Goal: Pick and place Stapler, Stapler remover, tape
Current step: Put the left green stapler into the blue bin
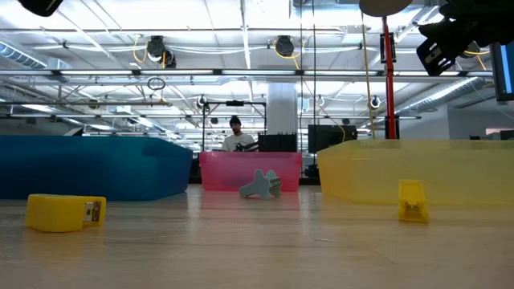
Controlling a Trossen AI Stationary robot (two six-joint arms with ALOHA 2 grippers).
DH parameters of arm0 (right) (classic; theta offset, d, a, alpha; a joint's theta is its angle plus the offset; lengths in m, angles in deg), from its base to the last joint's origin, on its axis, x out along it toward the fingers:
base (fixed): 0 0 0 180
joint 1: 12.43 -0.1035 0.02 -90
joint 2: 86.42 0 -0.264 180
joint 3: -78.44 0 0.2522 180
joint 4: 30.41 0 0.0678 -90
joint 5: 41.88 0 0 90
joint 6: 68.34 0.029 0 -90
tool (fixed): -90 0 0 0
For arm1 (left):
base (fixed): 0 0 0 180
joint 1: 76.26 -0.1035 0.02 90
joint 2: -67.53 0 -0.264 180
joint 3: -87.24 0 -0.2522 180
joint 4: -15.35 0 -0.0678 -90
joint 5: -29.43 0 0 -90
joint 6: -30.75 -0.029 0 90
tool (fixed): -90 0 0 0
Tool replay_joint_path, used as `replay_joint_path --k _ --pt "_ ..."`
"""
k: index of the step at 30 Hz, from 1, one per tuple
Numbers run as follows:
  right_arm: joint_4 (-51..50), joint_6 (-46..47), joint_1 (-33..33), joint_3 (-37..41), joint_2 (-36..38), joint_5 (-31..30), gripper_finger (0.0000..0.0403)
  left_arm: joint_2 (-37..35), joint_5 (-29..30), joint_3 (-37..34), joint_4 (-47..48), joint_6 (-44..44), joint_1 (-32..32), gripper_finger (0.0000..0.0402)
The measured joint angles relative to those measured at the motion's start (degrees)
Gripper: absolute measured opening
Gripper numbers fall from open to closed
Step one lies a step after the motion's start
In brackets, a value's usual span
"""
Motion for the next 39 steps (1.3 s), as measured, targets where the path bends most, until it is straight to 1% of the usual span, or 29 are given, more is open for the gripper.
replay_joint_path --k 6,19,25,29,35,39 --pt "0.0 0.01 0.02 0.0 0.0 0.02 0.0123 2.9 -3.48 -0.11 -0.05 0.05 -0.17 0.0189" --pt "0.07 1.82 0.02 0.0 0.0 0.0 0.0123 8.79 -7.48 0.21 -0.06 -0.36 -0.58 0.0188" --pt "0.07 2.54 0.02 0.0 0.0 0.0 0.0123 8.96 -7.76 0.15 -0.03 -0.07 -0.83 0.0188" --pt "0.07 2.56 0.02 0.0 0.0 0.0 0.0123 7.58 -7.92 -0.06 -0.12 -0.04 -1.09 0.0188" --pt "-0.04 2.44 0.01 0.0 0.0 0.0 0.0123 4.81 -4.92 -0.29 2.66 2.19 -1.18 0.0189" --pt "-0.22 2.28 0.02 0.0 0.0 0.0 0.0123 4.77 -5.64 -0.27 3.13 2.46 -1.28 0.0189"
